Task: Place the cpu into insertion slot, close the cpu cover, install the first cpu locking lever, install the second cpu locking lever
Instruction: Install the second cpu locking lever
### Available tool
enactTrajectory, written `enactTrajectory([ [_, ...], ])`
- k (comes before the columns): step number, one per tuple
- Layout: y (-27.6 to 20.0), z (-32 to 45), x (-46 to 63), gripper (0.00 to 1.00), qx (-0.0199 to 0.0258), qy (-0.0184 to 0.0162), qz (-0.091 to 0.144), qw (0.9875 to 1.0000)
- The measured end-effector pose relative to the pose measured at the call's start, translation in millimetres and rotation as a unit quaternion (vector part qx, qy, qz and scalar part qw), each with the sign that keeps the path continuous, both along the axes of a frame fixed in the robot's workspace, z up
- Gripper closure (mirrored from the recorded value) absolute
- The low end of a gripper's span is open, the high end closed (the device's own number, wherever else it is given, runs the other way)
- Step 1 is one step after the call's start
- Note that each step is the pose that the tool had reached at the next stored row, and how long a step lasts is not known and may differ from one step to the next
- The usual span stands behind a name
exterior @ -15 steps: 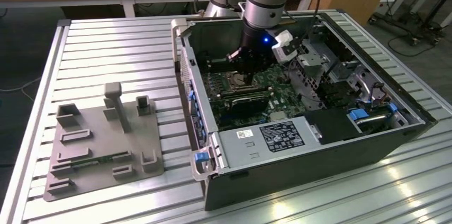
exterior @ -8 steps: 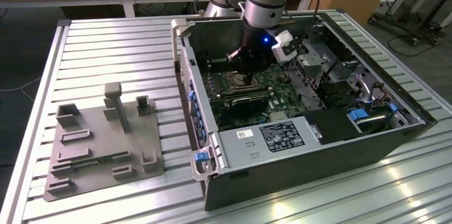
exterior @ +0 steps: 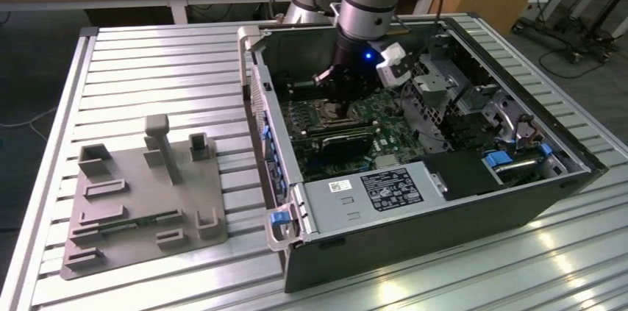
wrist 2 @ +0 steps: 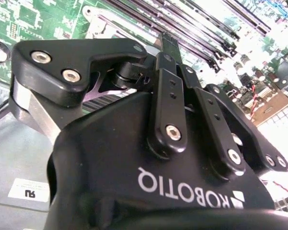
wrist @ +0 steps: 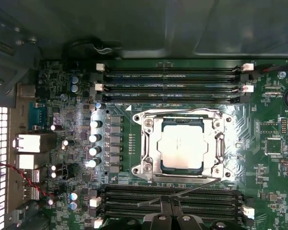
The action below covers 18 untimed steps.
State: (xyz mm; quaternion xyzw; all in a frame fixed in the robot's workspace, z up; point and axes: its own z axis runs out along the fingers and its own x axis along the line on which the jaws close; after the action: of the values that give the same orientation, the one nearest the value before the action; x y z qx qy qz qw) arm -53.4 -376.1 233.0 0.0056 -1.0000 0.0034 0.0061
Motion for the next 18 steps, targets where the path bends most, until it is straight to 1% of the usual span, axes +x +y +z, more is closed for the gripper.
enactTrajectory([
  [6,0.0,-2.7,-2.7,0.90,0.0000,0.0033,0.000,1.0000],
  [18,0.0,-12.9,-13.0,0.90,0.0000,0.0075,0.001,1.0000],
])
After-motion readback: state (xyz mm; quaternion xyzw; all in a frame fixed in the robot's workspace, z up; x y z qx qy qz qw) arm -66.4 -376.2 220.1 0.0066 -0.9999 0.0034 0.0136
